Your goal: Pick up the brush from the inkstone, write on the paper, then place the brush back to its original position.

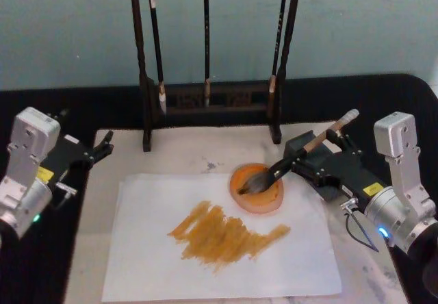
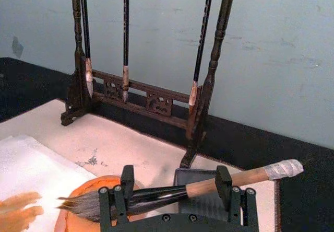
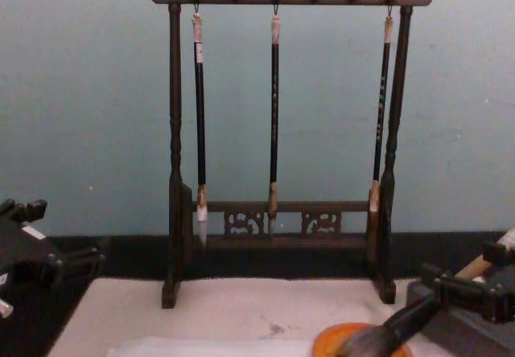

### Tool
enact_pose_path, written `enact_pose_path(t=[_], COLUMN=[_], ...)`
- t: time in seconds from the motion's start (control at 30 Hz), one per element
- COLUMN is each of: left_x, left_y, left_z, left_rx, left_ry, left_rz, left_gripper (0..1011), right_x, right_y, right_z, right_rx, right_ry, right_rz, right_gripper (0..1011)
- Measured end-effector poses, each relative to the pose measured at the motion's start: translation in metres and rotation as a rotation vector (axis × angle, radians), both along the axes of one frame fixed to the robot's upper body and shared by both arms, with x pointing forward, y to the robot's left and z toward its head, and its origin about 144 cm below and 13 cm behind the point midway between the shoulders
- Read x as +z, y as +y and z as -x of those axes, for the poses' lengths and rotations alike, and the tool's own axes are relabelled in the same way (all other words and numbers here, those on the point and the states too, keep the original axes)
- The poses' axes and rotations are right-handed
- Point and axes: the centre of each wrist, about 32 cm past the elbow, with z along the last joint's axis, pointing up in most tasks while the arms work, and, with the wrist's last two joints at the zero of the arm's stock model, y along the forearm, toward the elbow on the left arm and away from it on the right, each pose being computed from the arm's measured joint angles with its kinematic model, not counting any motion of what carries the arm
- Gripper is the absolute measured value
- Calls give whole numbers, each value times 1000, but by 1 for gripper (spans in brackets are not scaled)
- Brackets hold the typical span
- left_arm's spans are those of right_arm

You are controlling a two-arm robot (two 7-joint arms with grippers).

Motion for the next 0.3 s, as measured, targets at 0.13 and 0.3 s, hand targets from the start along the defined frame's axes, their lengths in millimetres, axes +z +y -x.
enact_pose_path(t=[0.13, 0.3], left_x=[0, 0], left_y=[0, 0], left_z=[0, 0], left_rx=[0, 0], left_ry=[0, 0], left_rz=[0, 0], left_gripper=[1010, 1010], right_x=[0, 0], right_y=[0, 0], right_z=[0, 0], right_rx=[0, 0], right_ry=[0, 0], right_rz=[0, 0], right_gripper=[1000, 1000])
